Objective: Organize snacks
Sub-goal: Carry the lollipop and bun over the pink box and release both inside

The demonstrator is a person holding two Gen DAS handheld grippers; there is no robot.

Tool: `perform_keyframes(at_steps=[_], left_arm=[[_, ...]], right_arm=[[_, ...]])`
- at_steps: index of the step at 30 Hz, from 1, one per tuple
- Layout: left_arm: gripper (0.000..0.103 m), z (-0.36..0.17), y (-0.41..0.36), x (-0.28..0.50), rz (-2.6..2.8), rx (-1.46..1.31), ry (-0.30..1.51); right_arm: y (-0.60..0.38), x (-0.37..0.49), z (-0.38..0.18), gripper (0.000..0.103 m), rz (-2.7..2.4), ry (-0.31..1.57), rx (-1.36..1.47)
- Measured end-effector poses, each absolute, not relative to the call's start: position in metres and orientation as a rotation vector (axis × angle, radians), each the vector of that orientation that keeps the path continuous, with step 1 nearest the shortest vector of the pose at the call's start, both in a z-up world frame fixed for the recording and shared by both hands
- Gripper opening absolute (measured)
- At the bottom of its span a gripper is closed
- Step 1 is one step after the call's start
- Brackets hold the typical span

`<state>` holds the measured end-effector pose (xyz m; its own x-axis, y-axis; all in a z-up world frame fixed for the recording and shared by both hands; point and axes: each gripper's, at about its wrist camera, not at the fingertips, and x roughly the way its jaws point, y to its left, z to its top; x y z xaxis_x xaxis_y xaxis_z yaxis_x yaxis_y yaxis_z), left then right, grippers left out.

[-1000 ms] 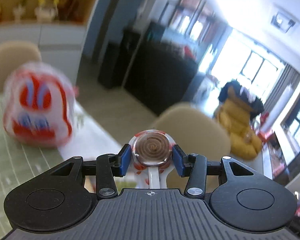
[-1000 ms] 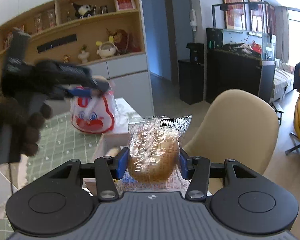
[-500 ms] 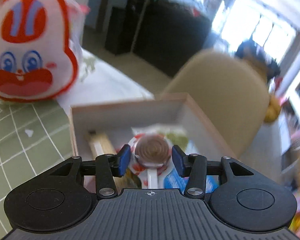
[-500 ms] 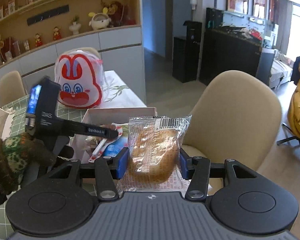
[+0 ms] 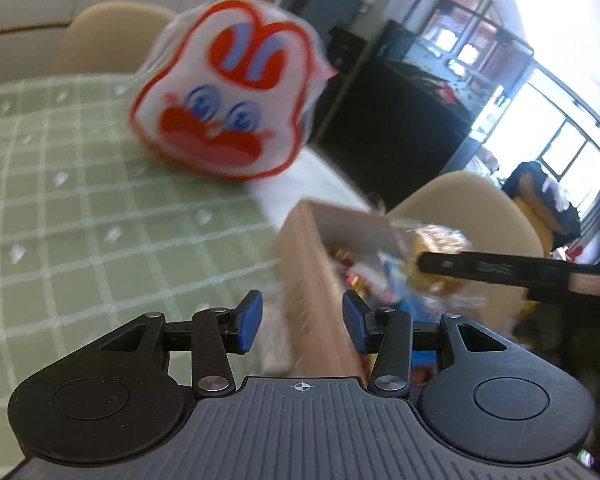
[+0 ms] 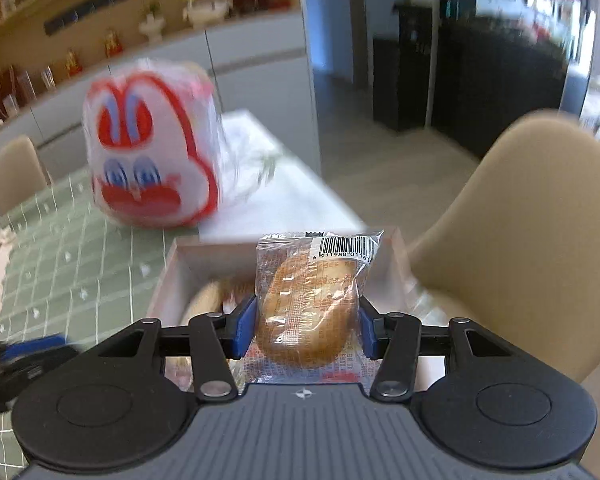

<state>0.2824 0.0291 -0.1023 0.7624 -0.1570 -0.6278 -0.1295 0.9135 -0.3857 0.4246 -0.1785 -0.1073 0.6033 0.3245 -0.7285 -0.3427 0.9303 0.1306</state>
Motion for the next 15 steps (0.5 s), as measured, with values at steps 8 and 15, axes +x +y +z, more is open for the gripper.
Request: perform_keyframes(at_steps=[8,15], left_arm=[[0.049,-0.133,0.035,0.263,-0.034,-0.401,0.807],[0.048,-0.142,0.032,0.296,-0.048,-0.329,0.837]], right_arm=[[-0.179,0.415,-0.131,0.062,0.440,0.868,-0.014],[-0.193,0.358,-0.095,0.072,0.432,0.716,-0.134]])
